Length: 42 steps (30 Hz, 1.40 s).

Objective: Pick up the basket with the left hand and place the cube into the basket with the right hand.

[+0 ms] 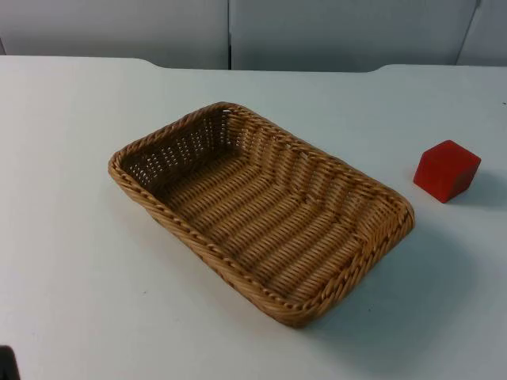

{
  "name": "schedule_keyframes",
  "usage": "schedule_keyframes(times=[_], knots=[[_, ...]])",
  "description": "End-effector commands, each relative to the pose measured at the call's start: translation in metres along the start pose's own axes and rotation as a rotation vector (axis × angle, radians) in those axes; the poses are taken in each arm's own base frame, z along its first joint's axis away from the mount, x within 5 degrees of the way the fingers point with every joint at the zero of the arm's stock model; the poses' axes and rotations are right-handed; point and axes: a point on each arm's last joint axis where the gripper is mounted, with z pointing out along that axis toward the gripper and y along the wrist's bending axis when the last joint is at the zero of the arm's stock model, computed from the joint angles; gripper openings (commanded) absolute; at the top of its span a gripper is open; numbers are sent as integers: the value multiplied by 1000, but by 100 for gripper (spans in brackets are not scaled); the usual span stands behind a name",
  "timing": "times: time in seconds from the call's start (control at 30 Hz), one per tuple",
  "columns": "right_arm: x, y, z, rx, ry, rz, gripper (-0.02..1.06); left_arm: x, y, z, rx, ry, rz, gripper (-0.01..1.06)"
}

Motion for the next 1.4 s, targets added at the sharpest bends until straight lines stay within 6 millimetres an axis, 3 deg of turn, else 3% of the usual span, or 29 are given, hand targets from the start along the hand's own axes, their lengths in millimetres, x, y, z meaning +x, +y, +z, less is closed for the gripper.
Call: schedule_keyframes(times=[0.0,0.13,0.3,0.37,0.43,0.53,0.57,0.7,0.73,0.8,0.87,1.0,1.07,1.17,1.27,1.37], knots=[[1,0,1,-6,-9,0,0,0,-1,1,21,-11,-15,0],[1,0,1,-6,-9,0,0,-8,-4,-2,54,-57,-96,0],[1,0,1,-6,-9,0,0,-35,-18,16,208,-46,-174,0],[1,0,1,-6,-9,0,0,-49,-29,44,323,81,-185,0],[1,0,1,-6,-9,0,0,-55,-35,55,377,115,-187,0],[1,0,1,-6,-9,0,0,-68,-47,102,503,237,-227,0],[1,0,1,-6,-9,0,0,-68,-47,102,503,237,-227,0],[1,0,1,-6,-9,0,0,-72,-61,157,656,324,-318,0],[1,0,1,-6,-9,0,0,-72,-61,157,656,324,-318,0],[1,0,1,-6,-9,0,0,-68,-64,190,685,366,-376,2],[1,0,1,-6,-9,0,0,-66,-64,200,676,385,-386,3],[1,0,1,-6,-9,0,0,-62,-58,238,571,440,-411,19],[1,0,1,-6,-9,0,0,-63,-57,244,547,440,-423,24],[1,0,1,-6,-9,0,0,-68,-52,256,472,435,-493,44],[1,0,1,-6,-9,0,0,-72,-51,263,442,433,-526,51],[1,0,1,-6,-9,0,0,-74,-49,270,417,441,-542,51]])
